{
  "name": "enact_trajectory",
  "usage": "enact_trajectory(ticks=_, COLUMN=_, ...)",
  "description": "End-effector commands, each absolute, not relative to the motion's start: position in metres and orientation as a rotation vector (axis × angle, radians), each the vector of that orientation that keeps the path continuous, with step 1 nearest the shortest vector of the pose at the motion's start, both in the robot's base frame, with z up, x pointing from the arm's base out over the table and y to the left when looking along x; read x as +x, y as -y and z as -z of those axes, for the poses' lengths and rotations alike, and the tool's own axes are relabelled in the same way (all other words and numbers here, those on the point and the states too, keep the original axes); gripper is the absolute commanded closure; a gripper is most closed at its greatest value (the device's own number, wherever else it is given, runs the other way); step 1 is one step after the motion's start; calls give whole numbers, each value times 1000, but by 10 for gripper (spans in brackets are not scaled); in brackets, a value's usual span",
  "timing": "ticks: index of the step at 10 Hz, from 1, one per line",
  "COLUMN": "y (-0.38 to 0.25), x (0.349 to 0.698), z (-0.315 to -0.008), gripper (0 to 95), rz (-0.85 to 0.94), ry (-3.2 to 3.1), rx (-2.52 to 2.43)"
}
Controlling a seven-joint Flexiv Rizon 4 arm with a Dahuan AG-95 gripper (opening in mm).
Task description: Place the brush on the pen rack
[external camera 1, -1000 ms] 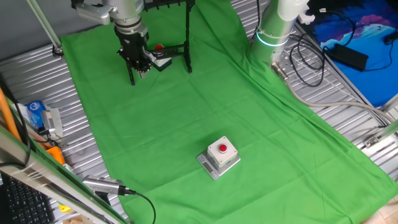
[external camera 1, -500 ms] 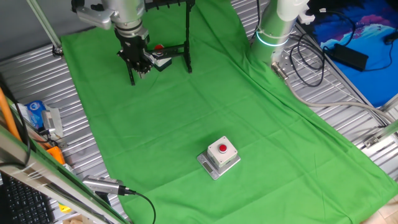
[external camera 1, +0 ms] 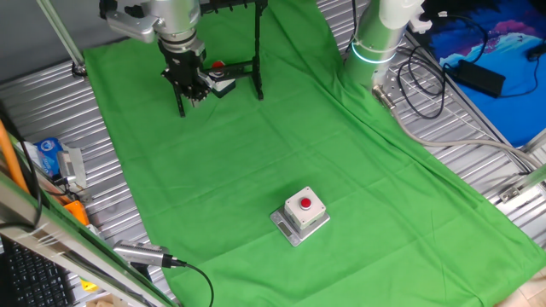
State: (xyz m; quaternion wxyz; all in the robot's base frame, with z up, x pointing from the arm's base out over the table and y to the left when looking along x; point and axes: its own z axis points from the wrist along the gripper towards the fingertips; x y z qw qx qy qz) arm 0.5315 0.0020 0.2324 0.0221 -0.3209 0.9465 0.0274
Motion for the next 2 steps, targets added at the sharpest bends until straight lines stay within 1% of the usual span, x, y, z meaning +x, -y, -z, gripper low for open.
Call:
enact_trajectory(ticks=1, y=-2, x=532, z=-232, gripper=950, rz=-86, ry=-2930, rx=-1002)
enact_trajectory(ticks=2, y=-2, x=531, z=-232, gripper=950, rz=-85, ry=-2929, rx=-1005)
